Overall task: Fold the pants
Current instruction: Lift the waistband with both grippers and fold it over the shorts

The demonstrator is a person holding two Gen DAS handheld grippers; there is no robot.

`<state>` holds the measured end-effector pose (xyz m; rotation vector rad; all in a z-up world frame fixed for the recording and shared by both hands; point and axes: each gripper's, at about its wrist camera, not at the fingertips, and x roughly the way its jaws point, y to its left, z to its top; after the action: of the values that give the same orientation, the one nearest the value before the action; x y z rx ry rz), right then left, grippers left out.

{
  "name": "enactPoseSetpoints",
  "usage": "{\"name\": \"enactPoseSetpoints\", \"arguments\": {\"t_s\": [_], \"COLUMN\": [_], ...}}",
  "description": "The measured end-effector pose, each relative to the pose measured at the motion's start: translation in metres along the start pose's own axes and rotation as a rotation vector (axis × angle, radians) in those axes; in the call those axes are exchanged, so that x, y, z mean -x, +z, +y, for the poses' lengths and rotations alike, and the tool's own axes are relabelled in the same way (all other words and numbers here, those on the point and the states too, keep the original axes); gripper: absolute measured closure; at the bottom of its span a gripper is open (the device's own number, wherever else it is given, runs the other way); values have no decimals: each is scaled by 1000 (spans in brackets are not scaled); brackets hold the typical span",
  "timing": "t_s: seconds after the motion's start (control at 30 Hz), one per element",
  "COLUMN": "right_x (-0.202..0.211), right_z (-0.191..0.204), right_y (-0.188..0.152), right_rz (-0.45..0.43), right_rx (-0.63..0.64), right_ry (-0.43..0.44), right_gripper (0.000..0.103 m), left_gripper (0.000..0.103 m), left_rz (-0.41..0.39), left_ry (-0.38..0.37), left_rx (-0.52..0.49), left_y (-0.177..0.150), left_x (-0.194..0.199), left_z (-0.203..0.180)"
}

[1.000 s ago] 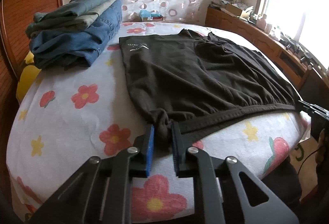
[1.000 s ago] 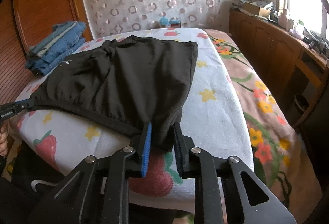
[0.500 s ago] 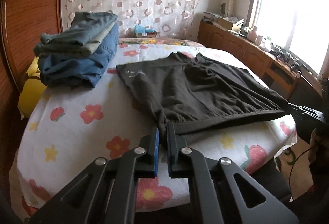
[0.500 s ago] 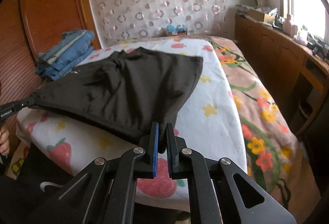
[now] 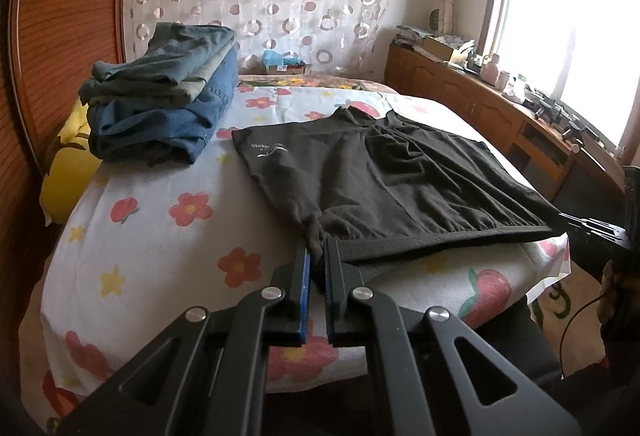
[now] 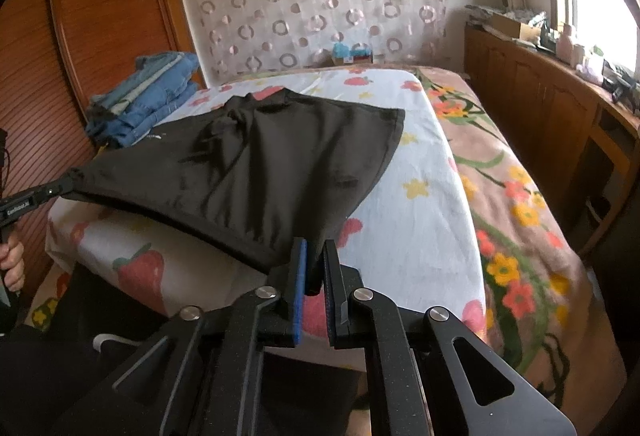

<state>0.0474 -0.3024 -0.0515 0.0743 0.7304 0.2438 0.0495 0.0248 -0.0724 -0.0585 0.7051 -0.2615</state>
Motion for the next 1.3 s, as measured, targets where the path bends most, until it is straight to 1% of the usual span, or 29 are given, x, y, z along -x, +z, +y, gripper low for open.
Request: {"name": "enactPoseSetpoints", "arguments": {"t_s": [0.07,0.1,0.17,0.3,0.57,0.83,1.17,1.3], "right_x": [0,1,2,2,-2,-5,-4,0], "right_z": [-1,-1,-2,-3,1,4,-3,-6], "right_y": [0,-1,0,2,8,11,13,13], "right_rz": [-3,-6,-13,-13,-24,-29,-47,-56], "right_rx": [-2,-2,-8,-7,7,13,-3,-11], "right_ry": [-8,-21,-16,-24,-15,4,1,0], "right_gripper": [81,77,73,71,71,71,71,71], "left_gripper": [100,100,100,100,100,100,100,100], "left_rz": [-2,-2,-5,-11,-18,-5,-9,-10], "left_ry": [0,-4,-5,-19,-83,-159,-237,-262], "left_rx": [3,4,-6,-41,-133,-181,-249,-275], "left_y": [0,1,2,10,37,63,89,93], "left_x": [1,1,1,0,-14,-33,-36,-37], "left_z": [-1,-1,-4,-15,-59,-99,-148,-165]}}
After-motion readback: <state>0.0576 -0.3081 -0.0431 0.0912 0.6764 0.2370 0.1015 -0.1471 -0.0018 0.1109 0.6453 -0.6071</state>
